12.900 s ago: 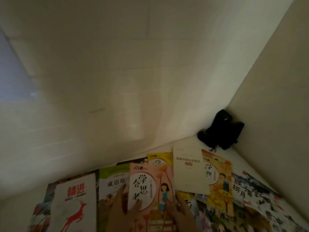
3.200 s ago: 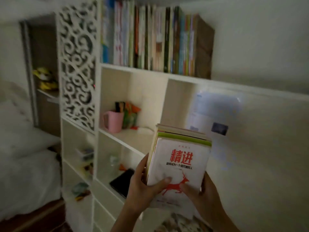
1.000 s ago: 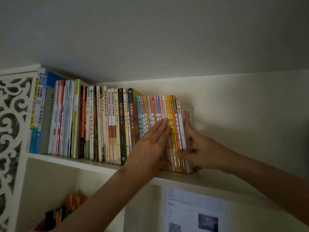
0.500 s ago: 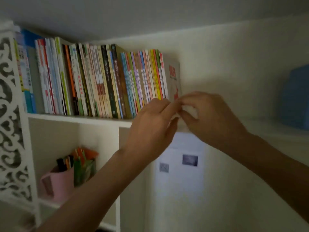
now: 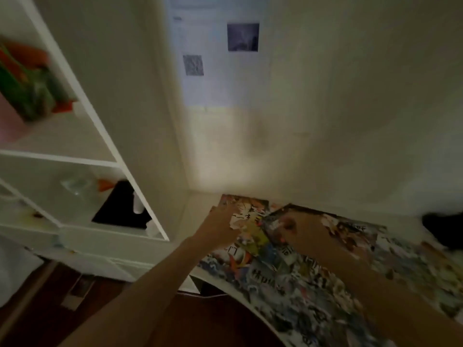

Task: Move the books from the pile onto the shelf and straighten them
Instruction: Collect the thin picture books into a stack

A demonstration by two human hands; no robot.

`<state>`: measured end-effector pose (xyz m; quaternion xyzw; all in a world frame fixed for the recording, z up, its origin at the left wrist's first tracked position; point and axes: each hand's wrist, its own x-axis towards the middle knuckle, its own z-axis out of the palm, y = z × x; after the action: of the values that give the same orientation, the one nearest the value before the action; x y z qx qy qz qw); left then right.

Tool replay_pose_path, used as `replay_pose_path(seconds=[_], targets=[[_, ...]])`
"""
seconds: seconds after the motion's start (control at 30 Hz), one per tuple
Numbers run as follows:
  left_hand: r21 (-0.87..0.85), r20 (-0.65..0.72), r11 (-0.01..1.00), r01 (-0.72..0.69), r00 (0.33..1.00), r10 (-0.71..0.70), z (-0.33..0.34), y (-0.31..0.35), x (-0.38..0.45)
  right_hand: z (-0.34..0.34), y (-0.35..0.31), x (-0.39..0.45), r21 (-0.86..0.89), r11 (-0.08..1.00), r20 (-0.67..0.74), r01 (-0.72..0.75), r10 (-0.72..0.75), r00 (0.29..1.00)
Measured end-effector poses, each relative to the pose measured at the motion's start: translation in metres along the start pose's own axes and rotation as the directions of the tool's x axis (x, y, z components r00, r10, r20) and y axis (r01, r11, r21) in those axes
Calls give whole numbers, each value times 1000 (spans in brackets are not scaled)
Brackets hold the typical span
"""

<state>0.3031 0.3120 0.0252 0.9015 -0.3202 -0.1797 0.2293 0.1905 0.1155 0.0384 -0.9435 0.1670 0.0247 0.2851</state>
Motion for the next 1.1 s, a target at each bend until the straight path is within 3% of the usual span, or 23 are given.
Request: replay_pose_path(seconds=[0.13,0.23,0.33,0.5,0.67,0.8,0.93,1.1], targets=[[94,122,964,250,958,-261,41,-76,31,56,43,4,-39,974,129,-222,226,966],[118,239,895,431,862,-447,74,-108,49,100,71,1,-35,936,157,-350,352,923],[54,202,857,512,835,-512,98,-119,63,126,94,1,-70,915,150,-396,402,903],[317,12,814,487,856,-518,117,-105,65,139,105,10,-184,881,172,-437,466,868],[67,0,810,583,812,-584,110,-121,73,159,105,23,-360,845,92,-396,454,886],[-230,6,838,495,862,-507,107,-128,82,166,104,22,-366,848,38,-384,425,904],[-312,93,827,467,881,-463,98,-127,102,167,98,16,-383,847,84,-368,429,900],[-298,333,847,440,879,-340,87,-117,138,171,95,8,-401,845,36,-355,401,915]])
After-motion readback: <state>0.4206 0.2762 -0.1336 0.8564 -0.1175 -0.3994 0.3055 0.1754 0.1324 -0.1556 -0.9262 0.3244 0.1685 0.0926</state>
